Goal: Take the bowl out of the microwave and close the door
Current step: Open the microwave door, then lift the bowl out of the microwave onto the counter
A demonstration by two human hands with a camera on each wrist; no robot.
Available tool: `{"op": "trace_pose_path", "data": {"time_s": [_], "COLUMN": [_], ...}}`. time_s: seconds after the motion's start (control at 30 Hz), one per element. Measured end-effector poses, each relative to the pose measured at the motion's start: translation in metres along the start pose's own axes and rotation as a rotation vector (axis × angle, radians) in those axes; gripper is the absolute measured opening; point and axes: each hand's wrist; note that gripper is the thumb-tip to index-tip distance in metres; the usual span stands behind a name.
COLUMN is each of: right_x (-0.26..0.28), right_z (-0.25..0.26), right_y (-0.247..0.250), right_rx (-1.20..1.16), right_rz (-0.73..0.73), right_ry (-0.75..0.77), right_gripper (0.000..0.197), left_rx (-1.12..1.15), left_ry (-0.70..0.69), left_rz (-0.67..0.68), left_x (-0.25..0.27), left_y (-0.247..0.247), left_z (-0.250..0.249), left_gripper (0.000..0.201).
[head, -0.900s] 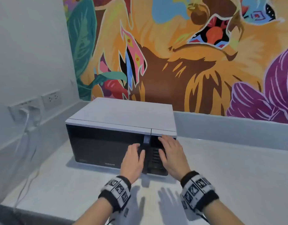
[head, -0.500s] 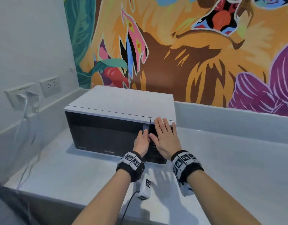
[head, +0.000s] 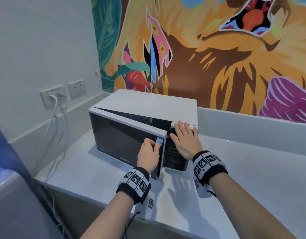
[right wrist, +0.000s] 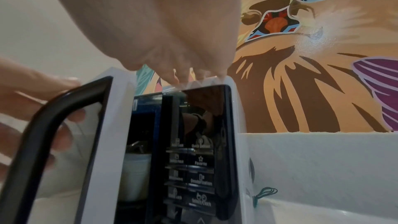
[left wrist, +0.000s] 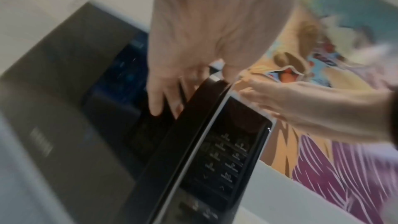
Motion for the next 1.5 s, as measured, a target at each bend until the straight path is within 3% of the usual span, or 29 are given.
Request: {"op": "trace_pose_path", "data": {"time_s": [0.07,0.1,0.2,0.3,0.47,0.57,0.6,0.67,0.73,0.9,1.03,1.1,1.17,1.27,1.37,1.5], "right_x": [0.005,0.009,0.03,0.05,0.066,0.058,0.054,0.044,0.034,0.011,0.0,-0.01,-0.024,-0.058,-0.097,-0.138], "right_z": [0.002,0.003,0.012,0.019,0.032,0.046,0.051,0.062,0.074,0.095,0.093,0.087,0.078,0.069,0.062,0.054], "right_y": [0.004,0.004,-0.001,-0.015,-0.05,-0.065,-0.069,-0.076,-0.08,-0.09,-0.098,-0.098,-0.1,-0.102,-0.112,-0.12], "right_rx": [-0.041,-0.071,-0.21,-0.355,-0.436,-0.467,-0.486,-0.519,-0.541,-0.589,-0.682,-0.761,-0.866,-0.967,-1.01,-1.152], "right_rz": [0.001,-0.017,-0.107,-0.156,-0.058,0.0,0.014,0.038,0.067,0.117,0.126,0.123,0.093,0.018,-0.025,-0.09], "right_ry": [0.005,0.01,0.016,0.015,0.037,0.061,0.071,0.089,0.104,0.104,0.065,0.009,-0.076,-0.228,-0.365,-0.616], "right_gripper": [0.056,0.055,0.052,0.047,0.043,0.041,0.04,0.04,0.04,0.041,0.039,0.039,0.039,0.042,0.047,0.062], "left_rx": [-0.078,-0.136,-0.535,-0.749,-0.703,-0.795,-0.84,-0.918,-0.94,-0.938,-0.858,-0.844,-0.84,-0.709,-0.496,-0.413], "left_ry": [-0.166,-0.268,-0.444,-0.413,-0.459,-0.34,-0.238,0.009,0.13,0.261,0.256,0.179,0.007,-0.185,-0.107,0.111], "left_rz": [-0.322,-0.388,-0.239,-0.174,-0.422,-0.539,-0.546,-0.53,-0.57,-0.643,-0.691,-0.68,-0.613,-0.292,-0.051,-0.088], "left_x": [0.01,0.013,0.011,0.013,0.058,0.086,0.091,0.093,0.088,0.079,0.069,0.056,0.031,-0.028,-0.1,-0.181], "left_y": [0.004,0.005,0.001,0.005,0.036,0.065,0.074,0.089,0.1,0.124,0.127,0.116,0.093,0.058,0.041,0.038], "left_z": [-0.009,-0.016,-0.028,-0.024,-0.013,0.006,0.012,0.028,0.045,0.07,0.08,0.075,0.07,0.056,0.044,0.031], "left_gripper": [0.035,0.043,0.067,0.068,0.041,0.027,0.03,0.057,0.069,0.073,0.074,0.068,0.056,0.041,0.036,0.045]}}
Point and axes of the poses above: each hand's wrist, its own x-axis away from the middle knuckle, its own y-axis out of the back of the hand, z = x × y, and after that the axes turned 14 degrees about y, right-handed
